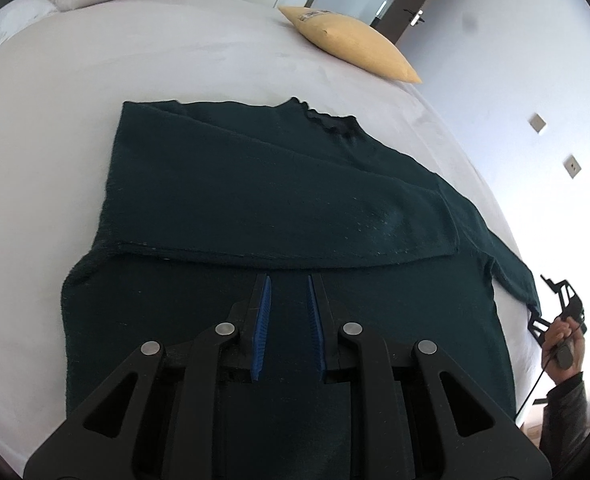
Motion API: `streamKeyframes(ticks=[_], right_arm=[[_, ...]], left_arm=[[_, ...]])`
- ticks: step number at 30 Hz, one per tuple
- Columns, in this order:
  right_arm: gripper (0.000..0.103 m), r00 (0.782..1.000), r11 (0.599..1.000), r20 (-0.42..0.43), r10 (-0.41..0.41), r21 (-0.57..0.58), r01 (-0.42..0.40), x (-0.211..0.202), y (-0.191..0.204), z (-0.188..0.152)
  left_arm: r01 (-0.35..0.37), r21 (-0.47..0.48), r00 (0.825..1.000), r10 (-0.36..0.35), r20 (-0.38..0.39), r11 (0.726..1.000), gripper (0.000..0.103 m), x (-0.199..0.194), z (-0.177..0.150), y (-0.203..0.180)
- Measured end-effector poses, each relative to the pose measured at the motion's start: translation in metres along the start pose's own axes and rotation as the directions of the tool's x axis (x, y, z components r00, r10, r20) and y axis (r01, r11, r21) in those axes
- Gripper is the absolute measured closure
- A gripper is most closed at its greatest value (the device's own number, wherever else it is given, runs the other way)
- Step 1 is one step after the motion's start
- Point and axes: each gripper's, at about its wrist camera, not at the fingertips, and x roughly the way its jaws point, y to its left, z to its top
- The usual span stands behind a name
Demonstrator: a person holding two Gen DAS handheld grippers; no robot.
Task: Fold small clothes
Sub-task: 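Lay the held sleeve across the sweater body with the right tool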
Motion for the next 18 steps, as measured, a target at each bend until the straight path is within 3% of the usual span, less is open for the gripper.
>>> streamKeyframes(ticks=[9, 11, 15, 18], right_arm=[[0.091, 0.998, 0.999, 0.067, 0.004, 0.032, -0.007, -0.01, -0.011, 0.014], [0.092, 0.997, 1.0, 0.07, -0.018, 0.002, 0.018, -0.012, -0.006, 0.012], [0.093, 0.994, 0.99, 0.085, -0.062, -0.122, 0.072, -0.005, 0.031, -0.002], [0.093, 0.995, 0.924, 0.043, -0.094, -0.369, 0.103, 0.02, 0.092, -0.045]], left_arm=[[0.032, -0.031, 0.999, -0.032, 0.0, 0.999, 0.085, -0.005, 0.006, 0.025], [0.044, -0.043, 0.999, -0.044, 0.007, 0.998, 0.085, -0.008, 0.008, 0.03], [0.068, -0.088, 0.997, -0.066, 0.028, 0.994, 0.085, -0.013, 0.014, 0.043], [0.087, -0.141, 0.996, -0.08, 0.049, 0.986, 0.085, -0.014, 0.021, 0.054]])
